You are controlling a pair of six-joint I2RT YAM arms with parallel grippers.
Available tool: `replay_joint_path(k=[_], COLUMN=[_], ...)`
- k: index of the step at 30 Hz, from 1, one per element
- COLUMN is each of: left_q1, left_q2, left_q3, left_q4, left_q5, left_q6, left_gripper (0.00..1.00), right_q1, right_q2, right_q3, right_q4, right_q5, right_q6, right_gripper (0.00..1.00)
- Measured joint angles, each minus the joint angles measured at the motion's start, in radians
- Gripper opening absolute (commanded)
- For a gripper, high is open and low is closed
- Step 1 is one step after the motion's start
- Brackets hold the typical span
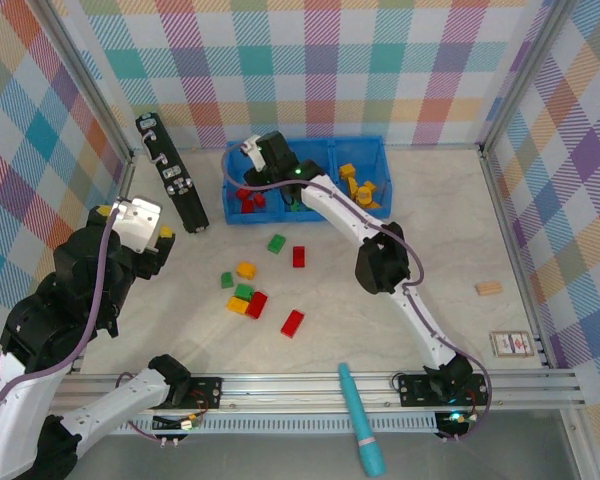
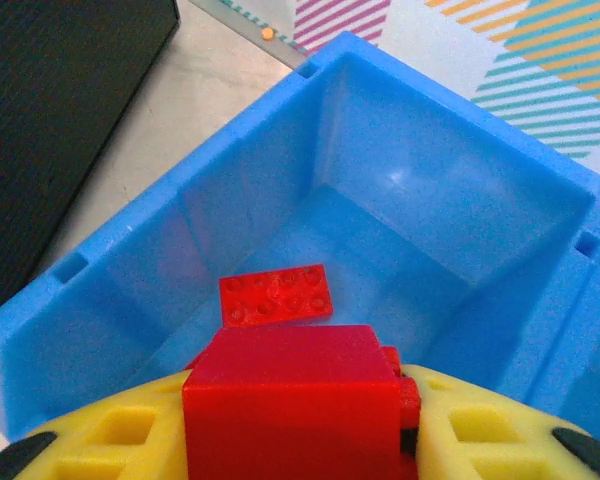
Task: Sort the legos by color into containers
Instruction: Place the lego in the container.
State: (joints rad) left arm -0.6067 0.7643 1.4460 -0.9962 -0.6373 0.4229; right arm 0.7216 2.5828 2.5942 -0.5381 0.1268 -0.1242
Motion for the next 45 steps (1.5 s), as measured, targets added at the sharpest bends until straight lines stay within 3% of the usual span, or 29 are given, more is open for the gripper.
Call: replay_joint_path(k=[11, 24, 31, 40, 45], left_q1=[0.000, 0.000, 0.000, 0.000, 0.000], left_q2=[-0.014, 0.011, 0.033, 0.092, 0.130], left_q3=[-0.002, 0.027, 0.029, -0.062, -0.195], left_q4=[0.000, -0.100, -0.154, -0.179, -0.115], left_q5=[0.000, 0.019, 0.083, 0.212, 0.307], left_q6=[0.000, -0.109, -0.267, -0.512, -0.623], left_gripper=[0.83, 0.83, 0.90, 0.86, 0.81], right_q1=[0.005, 0.014, 0.017, 0.018, 0.011], right_q2=[0.091, 0.102, 0.102, 0.076, -0.063], right_q3=[0.020, 0.022, 0.022, 0.003, -0.122], right_q4=[0.050, 0.034, 0.026, 0.011, 0.018], right_q5=[-0.053, -0.034, -0.048, -0.061, -0.058], right_q6=[0.003, -0.084, -0.103, -0.119, -0.137], right_gripper=[0.36, 0.48, 0.62, 0.66, 0.75])
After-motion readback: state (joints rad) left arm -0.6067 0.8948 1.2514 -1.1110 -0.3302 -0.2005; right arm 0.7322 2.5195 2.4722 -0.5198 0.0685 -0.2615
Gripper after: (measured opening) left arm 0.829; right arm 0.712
